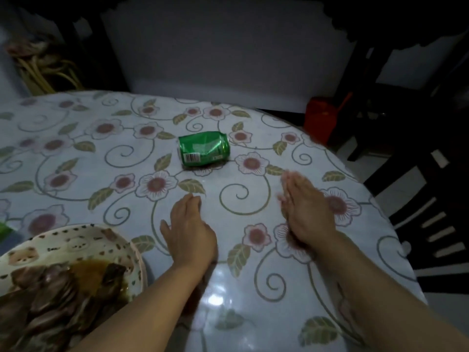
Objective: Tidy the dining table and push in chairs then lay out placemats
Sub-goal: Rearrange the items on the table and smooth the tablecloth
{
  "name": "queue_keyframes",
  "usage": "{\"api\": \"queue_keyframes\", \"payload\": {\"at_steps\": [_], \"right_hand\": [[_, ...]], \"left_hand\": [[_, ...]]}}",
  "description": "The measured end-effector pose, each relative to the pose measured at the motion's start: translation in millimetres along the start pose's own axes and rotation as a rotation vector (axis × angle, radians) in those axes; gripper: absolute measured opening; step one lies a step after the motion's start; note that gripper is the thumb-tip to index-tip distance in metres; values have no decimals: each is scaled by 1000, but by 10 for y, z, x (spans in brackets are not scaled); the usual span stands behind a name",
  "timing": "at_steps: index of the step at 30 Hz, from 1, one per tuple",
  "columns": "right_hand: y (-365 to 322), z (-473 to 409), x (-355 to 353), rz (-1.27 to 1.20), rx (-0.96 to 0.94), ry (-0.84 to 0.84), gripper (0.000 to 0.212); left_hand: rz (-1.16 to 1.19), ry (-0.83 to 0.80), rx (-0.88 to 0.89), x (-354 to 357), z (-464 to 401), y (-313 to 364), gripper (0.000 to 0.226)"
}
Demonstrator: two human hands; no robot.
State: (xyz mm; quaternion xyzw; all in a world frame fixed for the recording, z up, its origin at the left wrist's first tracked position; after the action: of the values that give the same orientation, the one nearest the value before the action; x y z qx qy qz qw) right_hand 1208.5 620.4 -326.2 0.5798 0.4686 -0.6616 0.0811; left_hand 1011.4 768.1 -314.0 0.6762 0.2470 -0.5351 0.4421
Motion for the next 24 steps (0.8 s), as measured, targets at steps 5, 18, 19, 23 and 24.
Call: {"api": "queue_keyframes", "payload": {"at_steps": [5, 18, 19, 23, 24], "right_hand": [[-393, -496, 264, -26, -43, 24, 52], [-1009, -479, 553, -38, -108, -45, 54], [-1161, -413, 633, -69, -194, -99, 52], [-1236, -8, 529, -174, -428, -304, 50], [-1092, -75, 458, -124, -399, -263, 50]], "left_hand": [[82, 31, -100, -45, -27, -49, 62], [267, 178, -146, -102, -146, -147, 59], [267, 190, -146, -98, -128, -151, 58], [284, 230, -163, -98, -120, -143, 53], [288, 231, -171, -97, -131, -138, 53]]}}
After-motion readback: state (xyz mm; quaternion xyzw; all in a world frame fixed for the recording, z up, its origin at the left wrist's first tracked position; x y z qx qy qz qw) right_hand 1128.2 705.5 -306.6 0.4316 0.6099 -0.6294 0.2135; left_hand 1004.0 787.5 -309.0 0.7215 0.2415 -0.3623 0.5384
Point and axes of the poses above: each hand's wrist, its own z-axis away from the middle knuckle, its own x-axis out of the palm, y = z × x, the point moved 8 cm from there along -z, towards the middle knuckle, and after that the axes turned 15 degrees about -z, right-handed, at the moved point
